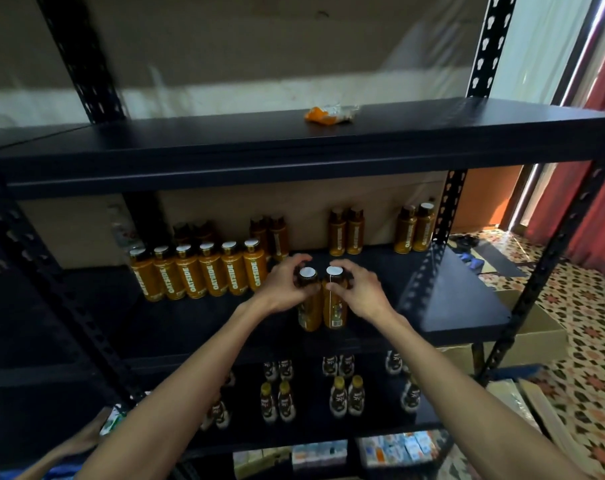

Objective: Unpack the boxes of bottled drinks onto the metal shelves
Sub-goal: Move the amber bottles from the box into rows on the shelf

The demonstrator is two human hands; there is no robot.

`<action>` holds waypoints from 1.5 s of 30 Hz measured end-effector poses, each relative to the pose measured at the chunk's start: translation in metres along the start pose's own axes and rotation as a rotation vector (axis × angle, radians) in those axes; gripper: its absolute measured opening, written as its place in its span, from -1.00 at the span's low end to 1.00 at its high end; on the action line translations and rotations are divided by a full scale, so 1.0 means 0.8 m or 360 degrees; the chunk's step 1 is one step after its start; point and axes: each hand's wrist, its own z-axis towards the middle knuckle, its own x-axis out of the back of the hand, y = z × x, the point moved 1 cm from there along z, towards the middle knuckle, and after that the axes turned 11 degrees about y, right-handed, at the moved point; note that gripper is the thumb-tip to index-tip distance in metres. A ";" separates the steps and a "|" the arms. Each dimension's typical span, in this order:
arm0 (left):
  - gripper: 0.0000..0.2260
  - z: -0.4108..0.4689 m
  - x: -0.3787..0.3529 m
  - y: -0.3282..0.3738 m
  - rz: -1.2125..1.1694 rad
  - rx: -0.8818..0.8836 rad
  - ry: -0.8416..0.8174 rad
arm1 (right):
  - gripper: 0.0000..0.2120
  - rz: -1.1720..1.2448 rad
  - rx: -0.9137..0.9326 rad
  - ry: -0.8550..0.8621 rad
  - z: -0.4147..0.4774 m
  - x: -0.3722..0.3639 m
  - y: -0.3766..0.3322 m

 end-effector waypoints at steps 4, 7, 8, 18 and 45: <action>-0.60 0.020 0.027 0.021 0.0290 -0.0198 -0.0370 | -0.58 -0.0003 -0.0015 -0.0021 0.004 0.000 -0.001; -0.64 0.030 0.029 0.030 0.0480 -0.0212 -0.0446 | -0.58 0.0028 -0.0015 -0.0036 0.006 -0.001 0.002; -0.66 0.033 0.027 0.031 0.0496 -0.0182 -0.0409 | -0.58 0.0043 -0.0013 -0.0034 0.006 -0.002 0.004; -0.57 0.036 0.023 0.035 0.0671 -0.0193 -0.0435 | -0.61 0.0068 -0.0039 -0.0017 0.004 -0.005 0.004; -0.50 0.025 0.013 0.044 0.0747 0.0049 -0.0272 | -0.62 0.0038 -0.0083 -0.0034 0.002 0.000 -0.007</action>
